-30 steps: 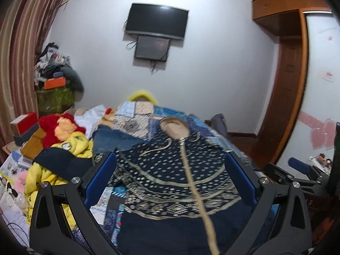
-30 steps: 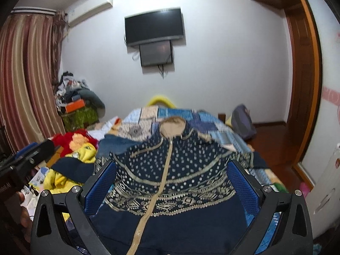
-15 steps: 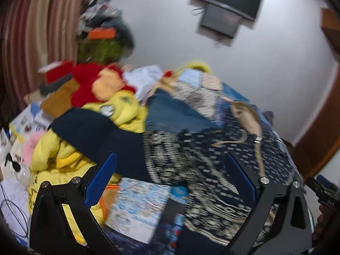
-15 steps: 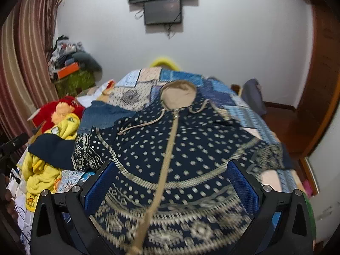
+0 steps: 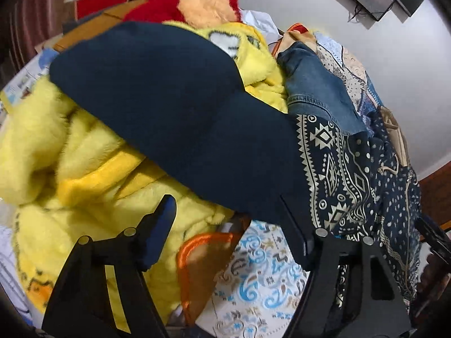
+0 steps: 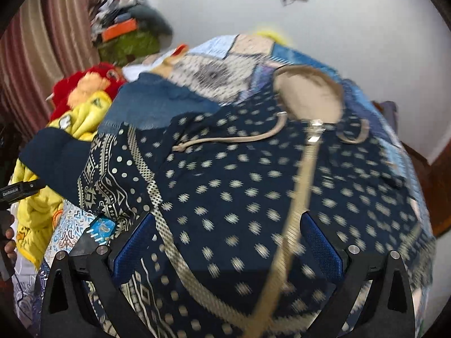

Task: Fold large clothes

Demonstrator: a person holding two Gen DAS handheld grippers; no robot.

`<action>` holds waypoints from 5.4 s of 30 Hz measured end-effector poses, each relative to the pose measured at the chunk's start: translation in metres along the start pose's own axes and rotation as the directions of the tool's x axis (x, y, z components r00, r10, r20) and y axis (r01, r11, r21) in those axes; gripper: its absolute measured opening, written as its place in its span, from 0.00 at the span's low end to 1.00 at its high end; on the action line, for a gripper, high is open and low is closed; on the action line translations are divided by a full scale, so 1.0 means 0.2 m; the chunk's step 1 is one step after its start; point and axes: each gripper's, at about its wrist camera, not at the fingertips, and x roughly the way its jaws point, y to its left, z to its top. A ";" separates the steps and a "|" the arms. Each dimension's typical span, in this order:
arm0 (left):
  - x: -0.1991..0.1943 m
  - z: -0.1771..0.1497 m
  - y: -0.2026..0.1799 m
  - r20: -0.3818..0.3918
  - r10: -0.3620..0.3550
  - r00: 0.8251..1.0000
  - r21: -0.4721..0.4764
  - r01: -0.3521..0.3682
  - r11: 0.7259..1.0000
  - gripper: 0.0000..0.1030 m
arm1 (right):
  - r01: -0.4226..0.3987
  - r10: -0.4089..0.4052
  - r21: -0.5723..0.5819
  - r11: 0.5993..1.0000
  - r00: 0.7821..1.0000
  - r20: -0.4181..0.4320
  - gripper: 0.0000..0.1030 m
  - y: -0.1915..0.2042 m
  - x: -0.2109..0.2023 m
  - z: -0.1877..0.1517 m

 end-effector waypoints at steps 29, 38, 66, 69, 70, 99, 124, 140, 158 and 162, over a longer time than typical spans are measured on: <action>-0.59 0.26 -1.40 0.349 -0.262 0.900 0.550 0.029 0.834 0.03 | -0.012 0.012 0.005 1.000 0.999 -0.035 0.98 -0.20 -0.18 0.01; -0.30 -0.19 -2.16 0.031 -0.364 0.931 0.728 0.229 0.646 0.03 | 0.077 -0.077 0.133 0.988 0.997 -0.009 0.98 -0.66 -0.48 -0.24; -0.14 -0.54 -1.75 -0.175 -0.078 0.982 0.779 0.186 0.599 0.55 | 0.091 -0.091 0.126 0.988 0.996 -0.006 0.98 -0.77 -0.61 -0.38; -0.09 -0.41 -1.57 -0.128 -0.016 0.992 0.757 0.108 0.644 0.55 | 0.063 -0.062 0.037 0.997 0.998 -0.010 0.98 -0.61 -0.50 -0.28; -0.06 -0.38 -1.51 -0.121 0.004 0.993 0.748 0.088 0.658 0.55 | 0.056 -0.055 0.013 0.998 0.998 -0.013 0.98 -0.57 -0.47 -0.26; 0.42 -0.27 -1.24 -0.187 0.127 0.974 0.640 0.023 0.768 0.59 | 0.116 -0.117 0.058 0.992 0.993 0.021 0.12 -0.62 -0.30 -0.07; 0.41 -0.27 -1.27 -0.145 0.212 0.967 0.635 -0.073 0.769 0.67 | 0.448 -0.409 0.226 0.865 0.890 -0.202 0.80 -1.44 -0.29 -0.67; 0.03 -0.22 -1.84 -0.030 0.014 0.999 0.732 0.012 0.681 0.67 | 0.194 -0.139 0.685 0.702 0.981 -0.135 0.80 -1.94 -0.61 -0.91; 0.35 -0.55 -2.28 -0.137 -0.018 0.990 0.821 0.123 0.558 0.68 | 0.068 -0.011 0.911 0.407 0.998 -0.069 0.58 -2.37 -0.23 -1.15; 0.39 -0.54 -2.26 -0.162 -0.025 0.987 0.785 0.144 0.602 0.70 | 0.081 -0.052 0.931 0.356 0.996 -0.067 0.37 -2.42 -0.19 -1.16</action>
